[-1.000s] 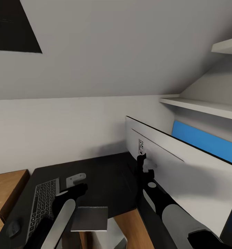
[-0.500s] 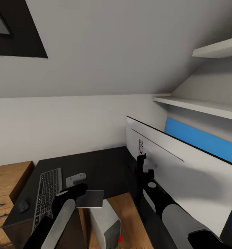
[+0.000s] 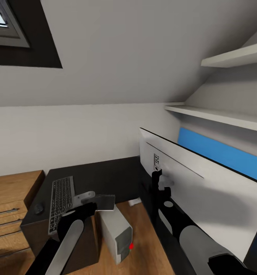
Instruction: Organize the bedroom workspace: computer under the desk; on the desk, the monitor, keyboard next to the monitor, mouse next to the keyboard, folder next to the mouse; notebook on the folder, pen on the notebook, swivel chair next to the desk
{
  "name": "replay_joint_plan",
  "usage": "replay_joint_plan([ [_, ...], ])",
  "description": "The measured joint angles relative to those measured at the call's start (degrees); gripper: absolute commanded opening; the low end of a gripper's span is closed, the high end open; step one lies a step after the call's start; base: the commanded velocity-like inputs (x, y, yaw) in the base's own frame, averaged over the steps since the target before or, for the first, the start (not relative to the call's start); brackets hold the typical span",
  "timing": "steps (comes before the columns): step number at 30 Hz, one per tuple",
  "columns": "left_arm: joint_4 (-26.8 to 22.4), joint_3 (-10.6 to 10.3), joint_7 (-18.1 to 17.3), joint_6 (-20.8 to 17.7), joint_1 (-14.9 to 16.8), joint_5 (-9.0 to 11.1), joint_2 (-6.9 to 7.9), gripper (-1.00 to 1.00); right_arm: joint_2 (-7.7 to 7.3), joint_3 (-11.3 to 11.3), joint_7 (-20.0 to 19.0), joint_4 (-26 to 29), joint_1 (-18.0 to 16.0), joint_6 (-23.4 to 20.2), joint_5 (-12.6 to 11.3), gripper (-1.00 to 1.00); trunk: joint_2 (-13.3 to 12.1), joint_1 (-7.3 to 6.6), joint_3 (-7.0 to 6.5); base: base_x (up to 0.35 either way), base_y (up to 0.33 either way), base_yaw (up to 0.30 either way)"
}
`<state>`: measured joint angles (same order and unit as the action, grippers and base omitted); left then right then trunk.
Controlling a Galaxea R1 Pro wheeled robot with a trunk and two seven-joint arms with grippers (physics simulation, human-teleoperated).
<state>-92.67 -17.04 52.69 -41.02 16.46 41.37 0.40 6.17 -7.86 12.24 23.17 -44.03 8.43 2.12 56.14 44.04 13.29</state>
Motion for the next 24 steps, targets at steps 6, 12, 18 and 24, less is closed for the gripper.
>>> replay_joint_plan([
  [6,0.0,0.0,0.0,0.0,0.0,0.1,0.0,1.0,0.0,0.0,0.0,0.0,0.0,0.0,0.0,-1.0,0.0,0.0,0.0,-0.336,0.0,0.0],
  [12,0.0,0.0,0.0,0.0,0.0,0.1,0.0,1.0,0.0,0.0,0.0,0.0,0.0,0.0,0.0,-1.0,0.0,0.0,0.0,-0.336,0.0,0.0],
  [18,0.0,-0.1,0.0,0.0,0.0,0.1,-0.19,1.0,0.0,0.0,0.0,0.0,0.0,0.0,0.0,-1.0,0.0,0.0,0.0,-0.336,0.0,0.0],
  [24,0.0,-0.1,0.0,0.0,0.0,0.0,-0.3,1.0,0.0,0.0,0.0,0.0,0.0,0.0,0.0,-1.0,0.0,0.0,0.0,-0.337,0.0,0.0],
])
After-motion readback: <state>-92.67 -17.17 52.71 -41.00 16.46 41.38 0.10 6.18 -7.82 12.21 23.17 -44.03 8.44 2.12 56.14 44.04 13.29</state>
